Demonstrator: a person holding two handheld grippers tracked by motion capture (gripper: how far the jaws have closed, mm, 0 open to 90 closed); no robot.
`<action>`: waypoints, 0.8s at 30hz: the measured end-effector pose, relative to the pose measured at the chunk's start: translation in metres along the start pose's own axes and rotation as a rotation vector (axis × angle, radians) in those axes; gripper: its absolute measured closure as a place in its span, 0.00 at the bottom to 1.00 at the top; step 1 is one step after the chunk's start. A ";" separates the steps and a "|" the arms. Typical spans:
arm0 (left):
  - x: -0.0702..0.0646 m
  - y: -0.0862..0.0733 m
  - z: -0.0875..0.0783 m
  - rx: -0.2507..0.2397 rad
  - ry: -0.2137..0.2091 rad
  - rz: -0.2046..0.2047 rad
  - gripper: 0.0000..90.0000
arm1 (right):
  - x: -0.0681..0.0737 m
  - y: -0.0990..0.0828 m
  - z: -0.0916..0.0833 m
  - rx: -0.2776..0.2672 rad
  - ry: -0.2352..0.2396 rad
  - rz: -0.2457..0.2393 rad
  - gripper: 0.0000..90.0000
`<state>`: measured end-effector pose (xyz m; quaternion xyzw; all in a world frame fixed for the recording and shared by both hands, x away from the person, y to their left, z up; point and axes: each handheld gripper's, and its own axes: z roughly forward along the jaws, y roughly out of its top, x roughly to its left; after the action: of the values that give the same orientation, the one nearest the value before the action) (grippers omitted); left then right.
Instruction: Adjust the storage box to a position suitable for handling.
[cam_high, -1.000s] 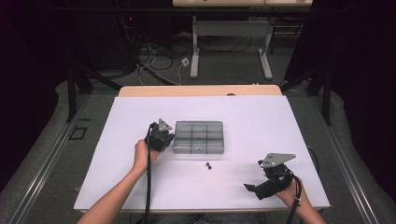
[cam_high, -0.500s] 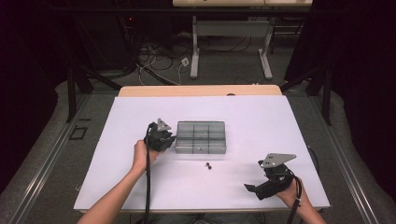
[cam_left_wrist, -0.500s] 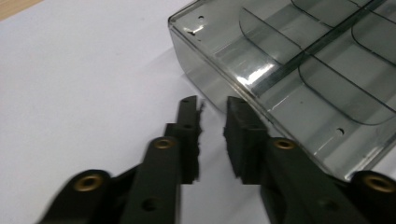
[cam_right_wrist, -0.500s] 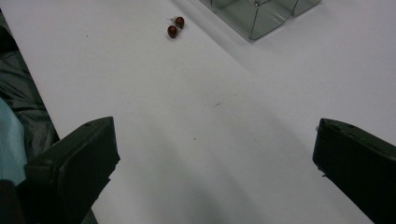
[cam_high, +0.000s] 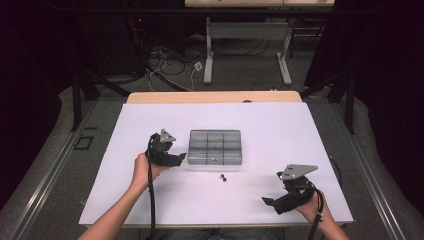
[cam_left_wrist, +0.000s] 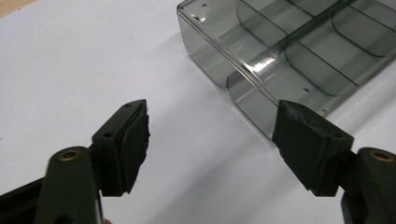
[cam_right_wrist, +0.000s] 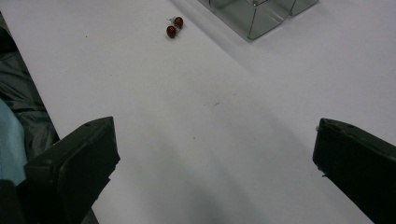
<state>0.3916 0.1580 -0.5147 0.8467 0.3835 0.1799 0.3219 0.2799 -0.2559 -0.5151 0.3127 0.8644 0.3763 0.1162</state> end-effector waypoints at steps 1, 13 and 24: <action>-0.001 -0.001 -0.002 -0.003 -0.002 -0.003 0.23 | -0.001 0.000 0.000 -0.001 -0.001 -0.008 0.00; -0.009 -0.018 -0.041 -0.029 -0.005 0.000 0.06 | -0.002 -0.002 0.002 0.002 -0.001 0.002 0.00; -0.024 -0.039 -0.056 -0.029 -0.036 0.014 0.00 | -0.003 -0.004 0.000 -0.001 0.001 0.019 0.00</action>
<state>0.3248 0.1812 -0.5019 0.8476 0.3693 0.1726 0.3397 0.2802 -0.2600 -0.5178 0.3206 0.8612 0.3780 0.1126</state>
